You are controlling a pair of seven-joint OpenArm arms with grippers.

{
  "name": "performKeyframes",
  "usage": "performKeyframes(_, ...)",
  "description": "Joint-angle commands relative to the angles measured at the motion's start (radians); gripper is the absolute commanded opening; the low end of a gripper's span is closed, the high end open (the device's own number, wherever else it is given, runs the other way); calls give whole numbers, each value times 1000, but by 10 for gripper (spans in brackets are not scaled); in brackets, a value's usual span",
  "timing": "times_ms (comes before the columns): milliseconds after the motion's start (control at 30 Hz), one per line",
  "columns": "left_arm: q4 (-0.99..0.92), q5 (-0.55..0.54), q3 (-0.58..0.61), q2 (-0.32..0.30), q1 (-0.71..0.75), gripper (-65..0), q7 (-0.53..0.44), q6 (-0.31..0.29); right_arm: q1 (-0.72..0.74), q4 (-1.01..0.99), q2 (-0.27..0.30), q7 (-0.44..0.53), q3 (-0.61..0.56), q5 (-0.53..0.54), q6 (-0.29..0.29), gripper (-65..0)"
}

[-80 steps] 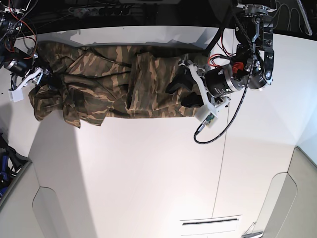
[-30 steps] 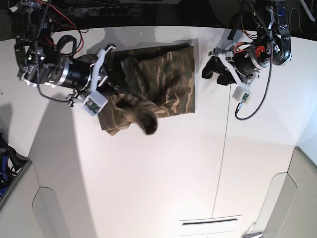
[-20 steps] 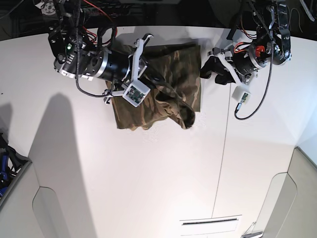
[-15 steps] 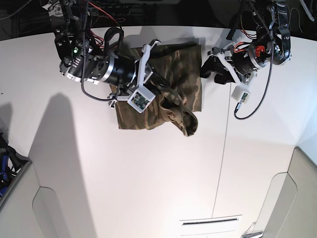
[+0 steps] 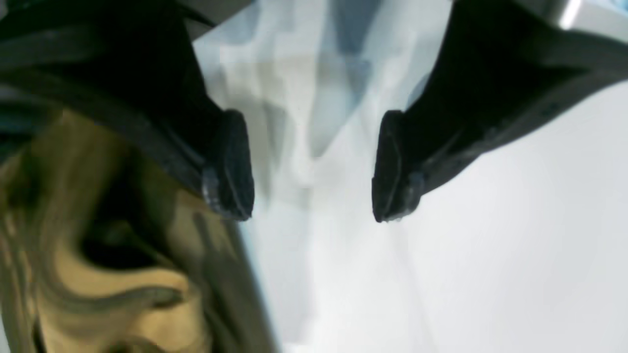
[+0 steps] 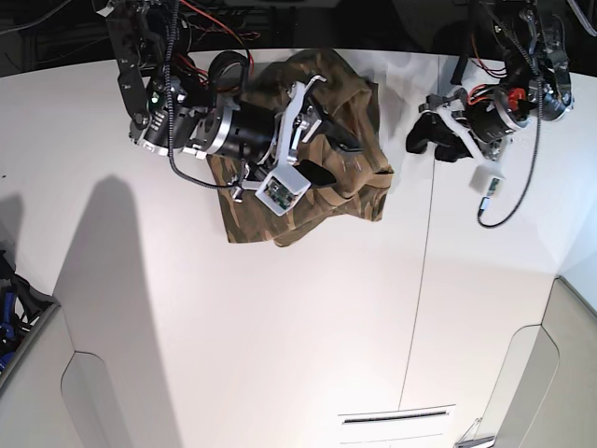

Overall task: Fold the T-shirt properly
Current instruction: 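Carry the right gripper's end of the shirt over onto the folded stack, then grasp the stack's edges with both grippers and tuck them inward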

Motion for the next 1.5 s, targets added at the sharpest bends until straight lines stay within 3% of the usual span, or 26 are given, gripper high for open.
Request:
performKeyframes(0,19,-37,-31,-20,-3,-238,-8,-1,24,15,-5,27,0,22,7,-331)
performKeyframes(167,20,-170,-129,-63,-2,-246,64,-38,100,15,-5,26,23,18,6,-331)
performKeyframes(200,21,-215,-139,-70,0,-265,88,-55,116,15,-5,26,36,17,6,-333)
performKeyframes(267,22,-318,-148,-82,2,-377,142,-88,144,15,-5,27,71,-6,-6,-343)
performKeyframes(333,29,-410,-146,-80,4,-498,194,-88,169,14,-5,27,114,-55,-25,-437)
performKeyframes(433,53,-503,-142,-78,17,-545,222,-88,190,8,-5,27,185,-98,-27,-650)
performKeyframes(600,163,-544,-115,-73,56,-545,221,-88,212,-48,-5,40,303,-101,-27,-650)
performKeyframes(767,295,-542,3,-73,69,-545,220,-88,256,-177,-5,91,401,-98,-27,-650)
performKeyframes(933,317,-486,177,-71,69,-545,212,-88,318,-313,-5,92,416,-27,-26,-650)
performKeyframes(1067,317,-396,297,-22,69,-545,200,-88,371,-428,-5,100,416,-7,-8,-650)
performKeyframes(1233,297,-211,398,45,69,-545,116,-88,417,-560,-5,129,416,-6,-7,-650)
performKeyframes(1467,153,-98,445,60,69,-545,21,-88,422,-664,-6,144,416,58,18,-650)
